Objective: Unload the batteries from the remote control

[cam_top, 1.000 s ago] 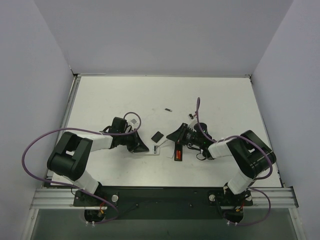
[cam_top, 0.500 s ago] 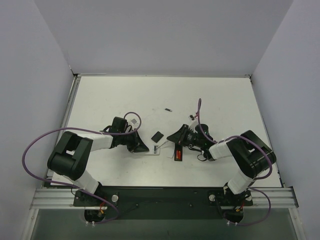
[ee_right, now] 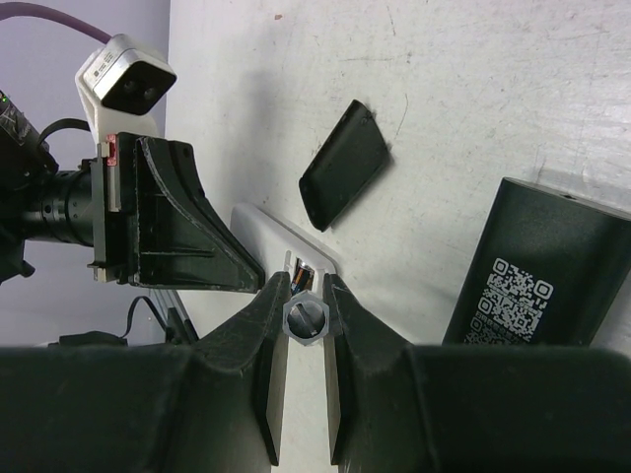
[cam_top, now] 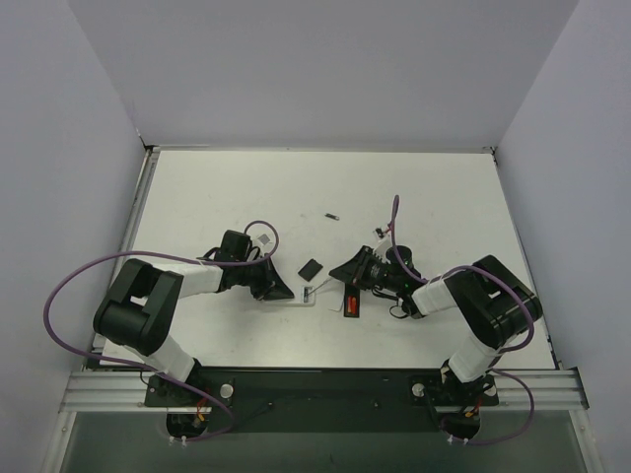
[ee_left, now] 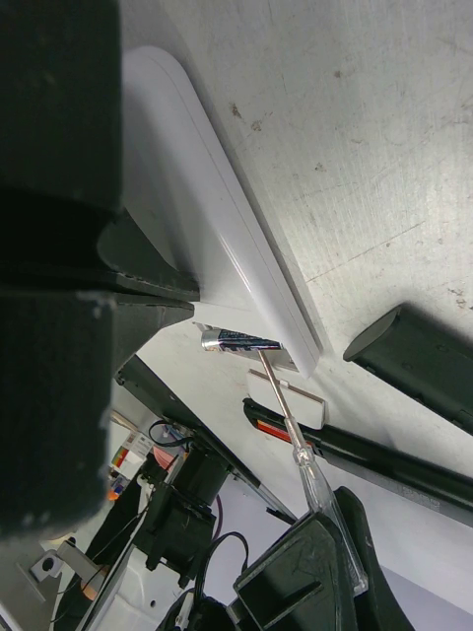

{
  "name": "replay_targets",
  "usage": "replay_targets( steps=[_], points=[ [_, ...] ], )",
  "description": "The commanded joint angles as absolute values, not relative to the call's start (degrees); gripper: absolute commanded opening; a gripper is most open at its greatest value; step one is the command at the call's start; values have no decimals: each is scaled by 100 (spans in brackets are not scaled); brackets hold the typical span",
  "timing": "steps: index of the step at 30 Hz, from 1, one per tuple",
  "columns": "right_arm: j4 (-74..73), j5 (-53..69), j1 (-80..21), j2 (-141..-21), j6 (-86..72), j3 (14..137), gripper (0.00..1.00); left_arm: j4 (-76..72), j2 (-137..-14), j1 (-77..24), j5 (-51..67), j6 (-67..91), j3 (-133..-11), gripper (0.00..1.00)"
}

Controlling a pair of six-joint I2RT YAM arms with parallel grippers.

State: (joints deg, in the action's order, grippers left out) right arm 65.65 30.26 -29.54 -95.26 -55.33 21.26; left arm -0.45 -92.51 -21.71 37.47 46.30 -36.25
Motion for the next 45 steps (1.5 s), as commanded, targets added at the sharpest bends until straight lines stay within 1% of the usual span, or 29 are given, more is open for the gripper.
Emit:
replay_targets(
  steps=[1,17,20,26,30,33,36,38,39,40,42,45],
  points=[
    [6952,3314,-3032,-9264,-5686,2101,0,369,-9448,-2276,2927,4412,-3516,0],
    [7040,3059,-2980,-9053,-5897,2109,0,334,-9361,-2303,2909,4438,-3419,0],
    [6786,2927,-2988,-8991,-5766,2162,0,360,-9325,-2320,2892,4438,-3419,0],
    [6846,2839,-2953,-9167,-5765,2241,0,369,-9272,-2329,2874,4465,-3384,0],
    [6672,2717,-2953,-9045,-5661,2303,0,378,-9211,-2338,2856,4465,-3375,0],
    [5961,2436,-2953,-8834,-5241,2382,0,396,-9237,-2338,2848,4447,-3366,0],
    [4995,2172,-3040,-8238,-4661,2505,0,396,-9202,-2347,2848,4447,-3331,0],
    [4250,1751,-3137,-7903,-4326,2592,0,395,-9176,-2347,2839,4456,-3314,0],
    [3984,1601,-3286,-7562,-4159,2636,0,396,-9158,-2347,2830,4456,-3313,0],
    [3738,1260,-3383,-7411,-3800,2750,0,396,-9158,-2347,2830,4456,-3322,0],
    [3052,986,-3594,-7112,-3482,2900,0,369,-9167,-2347,2830,4465,-3322,0],
    [2523,537,-3954,-6944,-3051,3129,0,360,-9167,-2347,2848,4491,-3322,0]
  ],
)
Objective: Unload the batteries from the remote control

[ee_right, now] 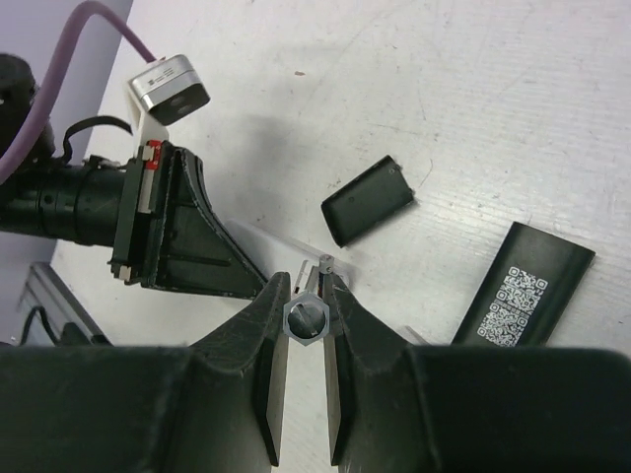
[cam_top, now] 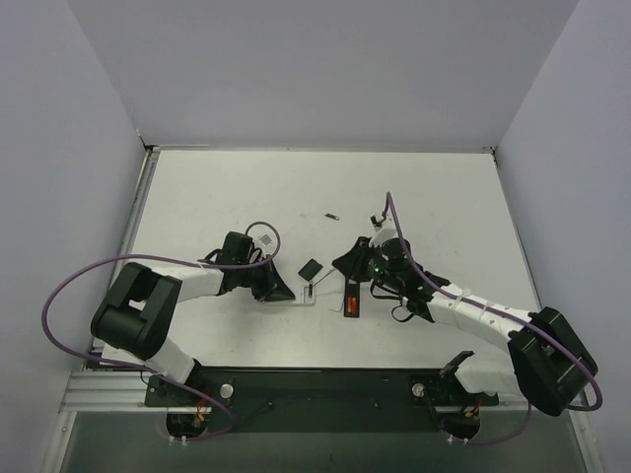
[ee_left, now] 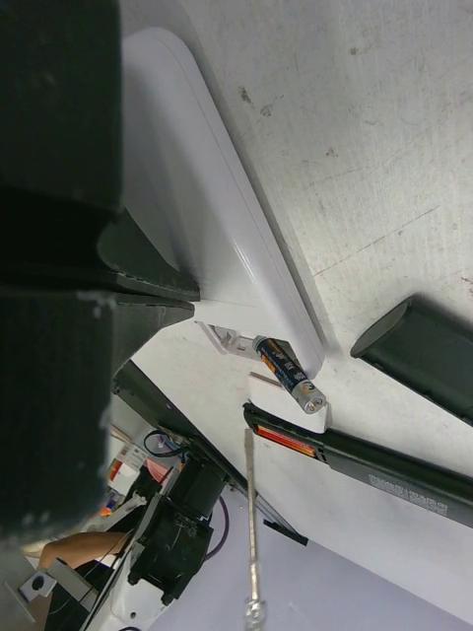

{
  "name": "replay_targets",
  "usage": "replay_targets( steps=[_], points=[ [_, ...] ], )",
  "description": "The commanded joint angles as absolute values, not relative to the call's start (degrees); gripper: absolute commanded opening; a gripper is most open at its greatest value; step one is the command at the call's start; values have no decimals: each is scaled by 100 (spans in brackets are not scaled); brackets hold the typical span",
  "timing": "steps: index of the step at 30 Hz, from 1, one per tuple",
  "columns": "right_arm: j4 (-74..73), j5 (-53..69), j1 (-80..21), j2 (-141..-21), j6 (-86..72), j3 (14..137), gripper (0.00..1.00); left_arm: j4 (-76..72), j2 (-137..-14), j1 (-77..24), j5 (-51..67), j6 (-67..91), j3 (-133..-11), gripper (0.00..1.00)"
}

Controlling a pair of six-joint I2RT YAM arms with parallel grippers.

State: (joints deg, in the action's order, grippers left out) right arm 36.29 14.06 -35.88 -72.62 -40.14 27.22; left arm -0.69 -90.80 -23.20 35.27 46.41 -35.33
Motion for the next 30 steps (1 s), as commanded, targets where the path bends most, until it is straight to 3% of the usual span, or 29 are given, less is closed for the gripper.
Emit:
replay_targets(
  steps=[1,8,9,11,14,22,23,28,30],
  points=[
    [2470,493,-4042,-6909,-3015,3146,0,352,-9158,-2347,2848,4491,-3331,0],
    [2295,484,-4148,-6610,-3181,3129,0,509,-9070,-2355,2883,4421,-3603,0],
    [2233,440,-4148,-6479,-3182,3129,0,545,-9001,-2355,2883,4369,-3682,5],
    [1979,387,-4149,-6320,-3190,3129,0,737,-8913,-2373,2822,4281,-3998,23],
    [1723,369,-4140,-6065,-3103,3120,0,1124,-8842,-2513,2594,3991,-4551,37],
    [1932,448,-4078,-5923,-3181,2962,0,1626,-8877,-2760,2083,3884,-5098,37],
    [2029,483,-4078,-6046,-3199,2962,0,1609,-8833,-2751,2083,3946,-5037,32],
    [2698,738,-4157,-6565,-3243,3137,0,1854,-8667,-2497,2039,3911,-4843,27],
    [2698,721,-4184,-6776,-3226,3243,0,1959,-8535,-2252,2030,3867,-4625,32]
  ],
)
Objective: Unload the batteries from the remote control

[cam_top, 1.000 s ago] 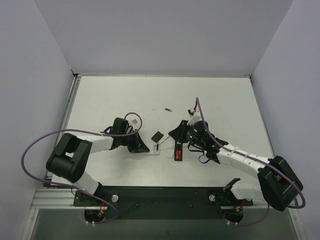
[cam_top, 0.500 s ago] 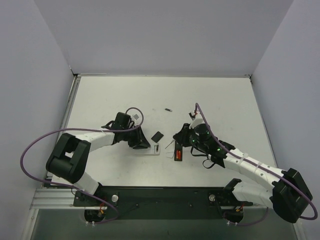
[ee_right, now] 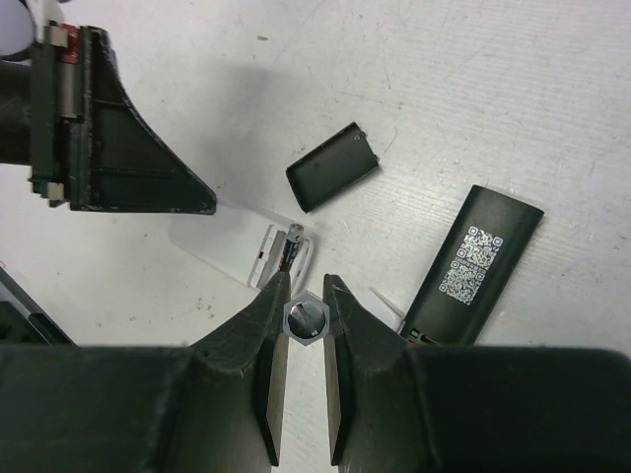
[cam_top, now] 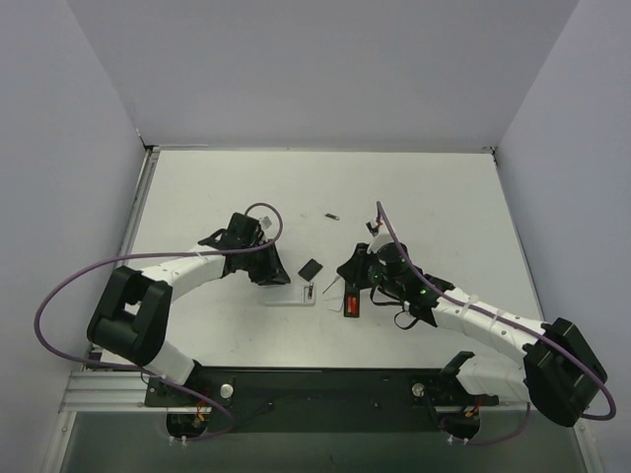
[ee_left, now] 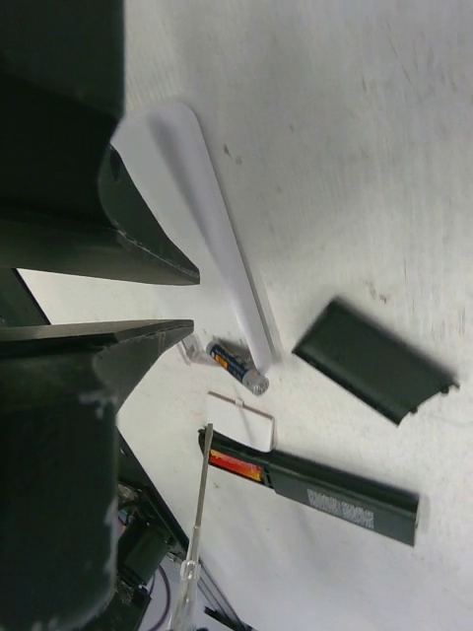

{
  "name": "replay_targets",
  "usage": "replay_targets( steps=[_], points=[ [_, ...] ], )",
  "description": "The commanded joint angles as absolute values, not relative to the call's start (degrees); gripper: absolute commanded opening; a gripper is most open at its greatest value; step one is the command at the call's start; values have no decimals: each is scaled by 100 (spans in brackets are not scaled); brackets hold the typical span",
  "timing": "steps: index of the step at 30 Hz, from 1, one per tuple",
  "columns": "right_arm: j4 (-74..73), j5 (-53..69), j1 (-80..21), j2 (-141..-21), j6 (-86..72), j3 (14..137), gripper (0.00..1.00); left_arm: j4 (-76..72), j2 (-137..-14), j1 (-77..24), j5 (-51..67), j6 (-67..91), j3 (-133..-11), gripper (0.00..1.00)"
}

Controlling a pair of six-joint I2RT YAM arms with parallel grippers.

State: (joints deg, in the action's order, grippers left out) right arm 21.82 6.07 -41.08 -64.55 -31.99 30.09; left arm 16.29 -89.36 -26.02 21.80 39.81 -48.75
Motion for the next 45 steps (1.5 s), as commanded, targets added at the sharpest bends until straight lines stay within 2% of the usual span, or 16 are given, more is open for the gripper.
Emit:
replay_targets(
  steps=[1,3,4,6,8,12,19,25,37,45],
  points=[
    [2698,729,-4218,-6829,-3217,3287,0,1995,-8351,-2154,2030,3867,-4536,36],
    [2698,712,-4254,-6917,-3199,3357,0,2091,-8140,-1979,1987,3867,-4308,47],
    [2690,686,-4306,-6943,-3173,3375,0,2170,-7921,-1847,1934,3867,-4272,59],
    [2672,633,-4350,-7013,-3138,3419,0,2485,-7744,-1784,1637,3946,-4228,73],
    [2672,633,-4377,-7075,-3164,3419,0,2776,-7515,-1775,1311,4374,-4236,78],
    [2760,615,-4430,-6944,-3199,3235,0,3453,-7164,-1758,861,5834,-4140,79],
    [2409,449,-4438,-6049,-2954,2901,0,3410,-6408,-1802,379,8144,-3982,78],
    [2004,404,-4438,-5319,-2742,2707,0,3603,-6739,-1872,-184,9235,-4016,83],
    [1363,299,-4395,-4176,-2470,2312,0,3585,-8058,-2364,-553,9913,-4446,84],
    [1239,272,-4351,-3903,-2470,2145,0,3753,-8911,-2672,-414,10116,-4746,84]
  ],
)
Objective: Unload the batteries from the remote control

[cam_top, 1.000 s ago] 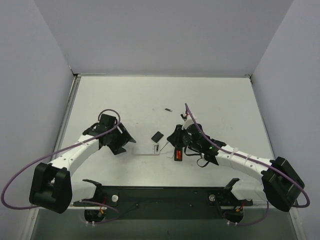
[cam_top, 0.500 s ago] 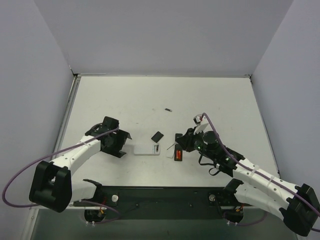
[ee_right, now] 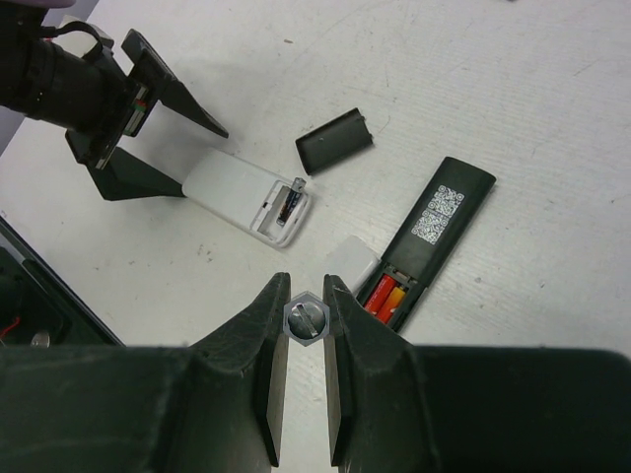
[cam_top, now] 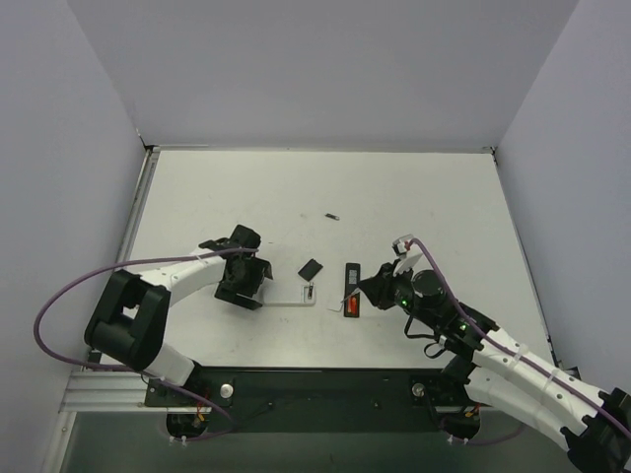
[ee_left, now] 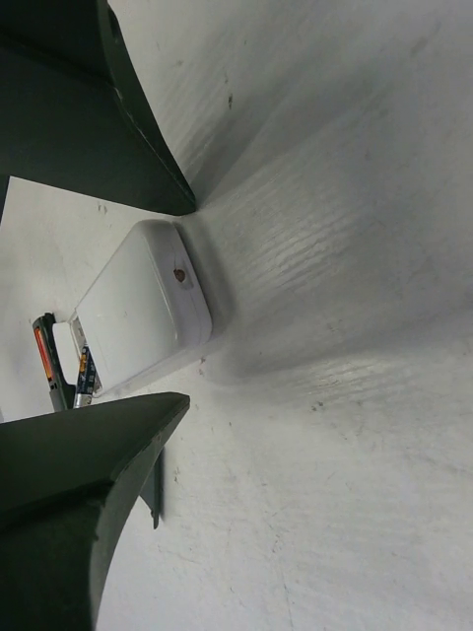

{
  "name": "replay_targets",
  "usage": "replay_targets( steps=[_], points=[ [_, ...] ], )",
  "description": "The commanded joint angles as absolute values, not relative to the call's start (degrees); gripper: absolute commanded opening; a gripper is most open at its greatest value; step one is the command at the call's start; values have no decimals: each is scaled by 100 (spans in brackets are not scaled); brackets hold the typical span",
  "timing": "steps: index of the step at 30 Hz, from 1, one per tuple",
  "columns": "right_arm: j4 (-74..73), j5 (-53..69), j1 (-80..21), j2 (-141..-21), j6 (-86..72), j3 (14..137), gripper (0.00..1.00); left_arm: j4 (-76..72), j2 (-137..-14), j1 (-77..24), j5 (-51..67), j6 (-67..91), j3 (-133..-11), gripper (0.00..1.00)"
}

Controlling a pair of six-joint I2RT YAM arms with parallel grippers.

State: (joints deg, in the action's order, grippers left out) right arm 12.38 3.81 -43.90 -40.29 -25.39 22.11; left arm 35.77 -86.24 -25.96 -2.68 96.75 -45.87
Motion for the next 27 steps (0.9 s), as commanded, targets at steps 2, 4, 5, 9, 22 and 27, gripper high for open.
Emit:
replay_targets(
  steps=[2,4,5,9,22,27],
  points=[
    [1187,272,-4351,-3850,-2461,2144,0,3744,-9052,-2672,-343,10143,-4755,83],
    [1143,255,-4350,-3780,-2443,2145,0,3797,-9105,-2681,-316,10160,-4746,82],
    [1099,237,-4342,-3762,-2409,2136,0,3875,-9105,-2689,-316,10186,-4737,81],
    [1072,211,-4333,-3762,-2356,2145,0,3797,-9044,-2751,-229,10432,-4545,75],
    [1037,193,-4333,-3674,-2452,2092,0,3579,-9273,-2804,157,10503,-4509,62],
    [914,185,-4333,-3507,-2443,2127,0,3357,-9045,-2795,194,10503,-4377,33]
  ],
)
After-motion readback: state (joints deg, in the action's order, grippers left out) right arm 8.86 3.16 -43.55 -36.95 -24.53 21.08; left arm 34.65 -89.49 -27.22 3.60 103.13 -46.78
